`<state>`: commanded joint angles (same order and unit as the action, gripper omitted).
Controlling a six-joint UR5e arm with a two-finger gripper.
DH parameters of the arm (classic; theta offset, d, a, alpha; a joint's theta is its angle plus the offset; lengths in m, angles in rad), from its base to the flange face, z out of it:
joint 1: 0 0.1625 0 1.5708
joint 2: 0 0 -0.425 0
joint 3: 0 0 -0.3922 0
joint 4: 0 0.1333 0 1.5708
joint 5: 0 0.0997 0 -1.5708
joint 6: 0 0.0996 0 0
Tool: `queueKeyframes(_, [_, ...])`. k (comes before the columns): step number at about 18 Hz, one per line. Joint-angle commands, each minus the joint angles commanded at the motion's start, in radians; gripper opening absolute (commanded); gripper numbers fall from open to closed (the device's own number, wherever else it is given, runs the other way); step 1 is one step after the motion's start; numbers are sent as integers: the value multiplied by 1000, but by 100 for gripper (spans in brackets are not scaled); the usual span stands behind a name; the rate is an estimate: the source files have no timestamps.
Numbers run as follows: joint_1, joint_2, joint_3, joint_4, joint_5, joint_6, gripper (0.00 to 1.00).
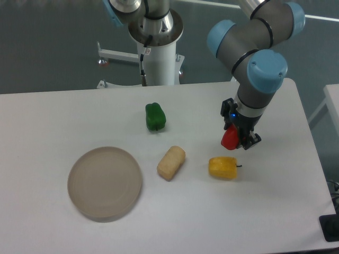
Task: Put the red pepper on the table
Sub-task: 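Carry the held red pepper with the gripper toward the green pepper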
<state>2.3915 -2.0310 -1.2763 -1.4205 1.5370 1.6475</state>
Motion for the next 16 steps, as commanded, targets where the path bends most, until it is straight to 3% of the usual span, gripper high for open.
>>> queueKeyframes(8, [-3,0,-8,2,2,-14,33])
queueKeyframes(13, [21,44,-127,15,8,27,33])
queueKeyframes(16, [66,89,-224,43,9,127,33])
